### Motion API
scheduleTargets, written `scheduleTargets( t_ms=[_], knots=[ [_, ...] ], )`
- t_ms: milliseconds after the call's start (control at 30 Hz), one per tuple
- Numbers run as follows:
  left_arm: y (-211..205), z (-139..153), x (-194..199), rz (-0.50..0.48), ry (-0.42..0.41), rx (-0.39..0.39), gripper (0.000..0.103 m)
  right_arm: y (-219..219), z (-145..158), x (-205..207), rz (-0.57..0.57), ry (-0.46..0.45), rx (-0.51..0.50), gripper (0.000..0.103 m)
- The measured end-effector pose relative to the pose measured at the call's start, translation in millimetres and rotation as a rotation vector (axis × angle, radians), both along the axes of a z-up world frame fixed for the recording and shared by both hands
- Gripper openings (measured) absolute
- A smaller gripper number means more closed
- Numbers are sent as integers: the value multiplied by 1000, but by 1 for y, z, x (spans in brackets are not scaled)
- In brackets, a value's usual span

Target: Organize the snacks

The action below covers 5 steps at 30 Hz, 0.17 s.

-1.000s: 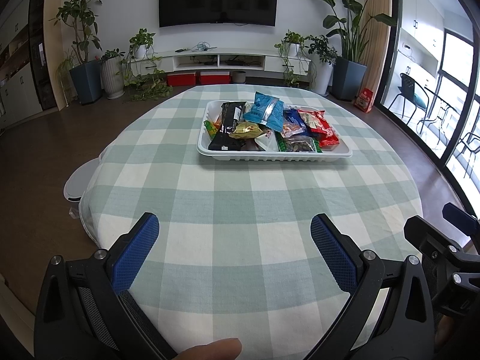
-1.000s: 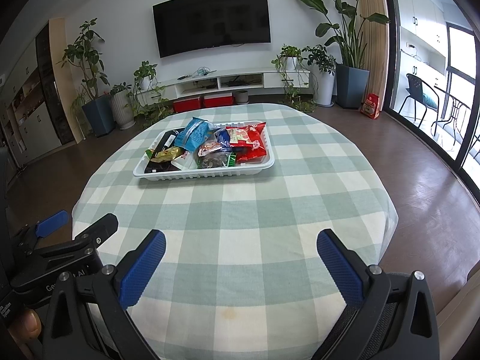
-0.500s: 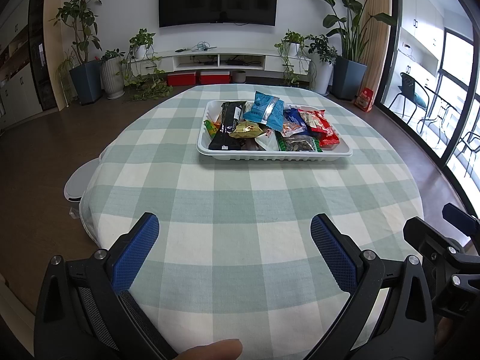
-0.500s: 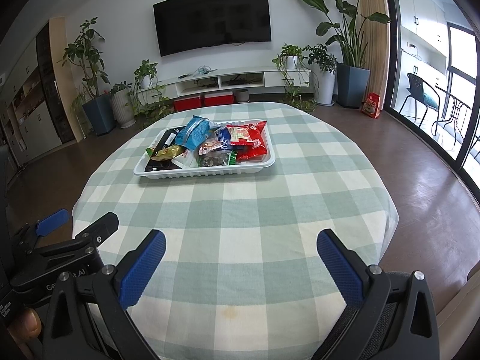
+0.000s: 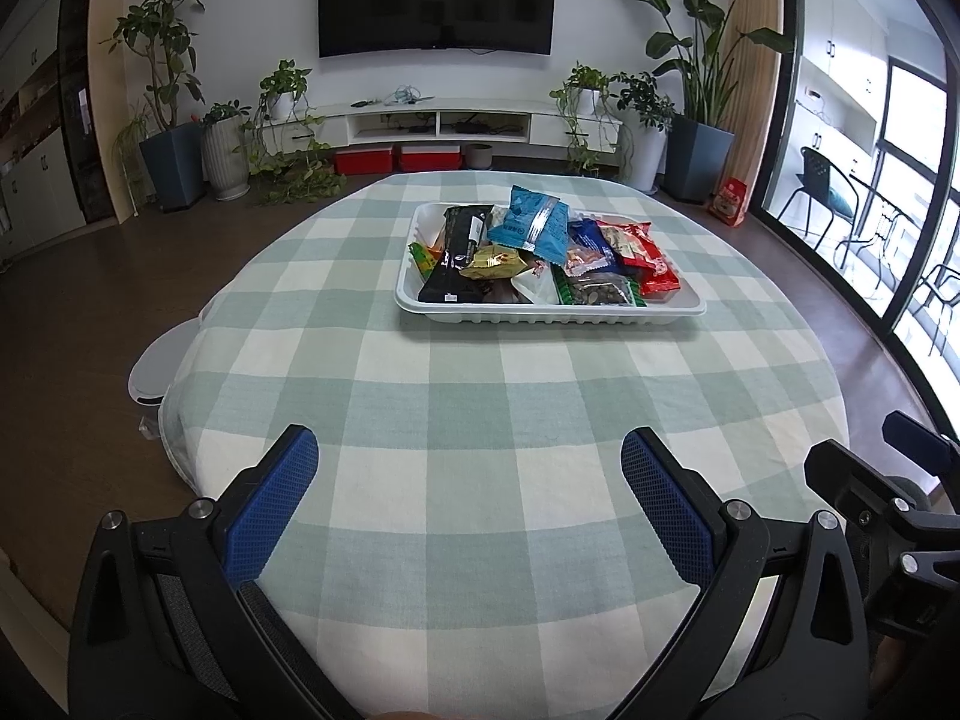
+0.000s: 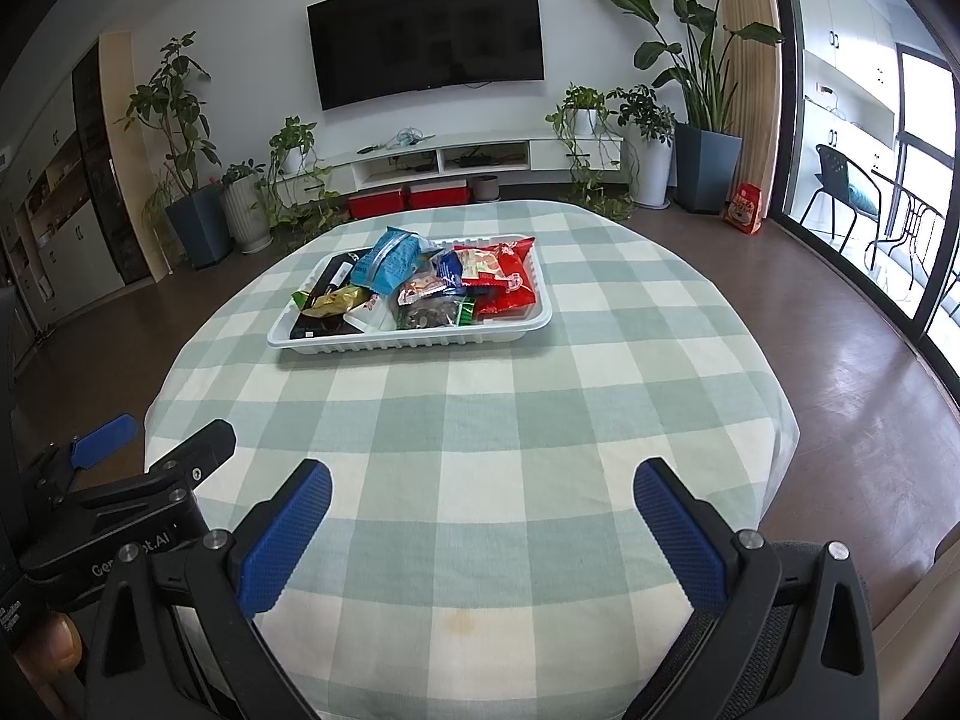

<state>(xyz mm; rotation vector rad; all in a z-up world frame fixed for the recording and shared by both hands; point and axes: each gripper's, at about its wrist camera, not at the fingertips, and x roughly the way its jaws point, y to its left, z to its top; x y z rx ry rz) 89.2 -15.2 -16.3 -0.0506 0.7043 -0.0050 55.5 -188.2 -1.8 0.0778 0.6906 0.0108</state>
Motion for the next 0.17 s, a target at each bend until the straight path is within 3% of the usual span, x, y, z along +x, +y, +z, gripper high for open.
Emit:
scheduleTargets(
  t_ms=[167],
  knots=[
    [6,-2,6,1,-4,-11,103,-6,-6,-3,-9,14,16,103]
  ],
)
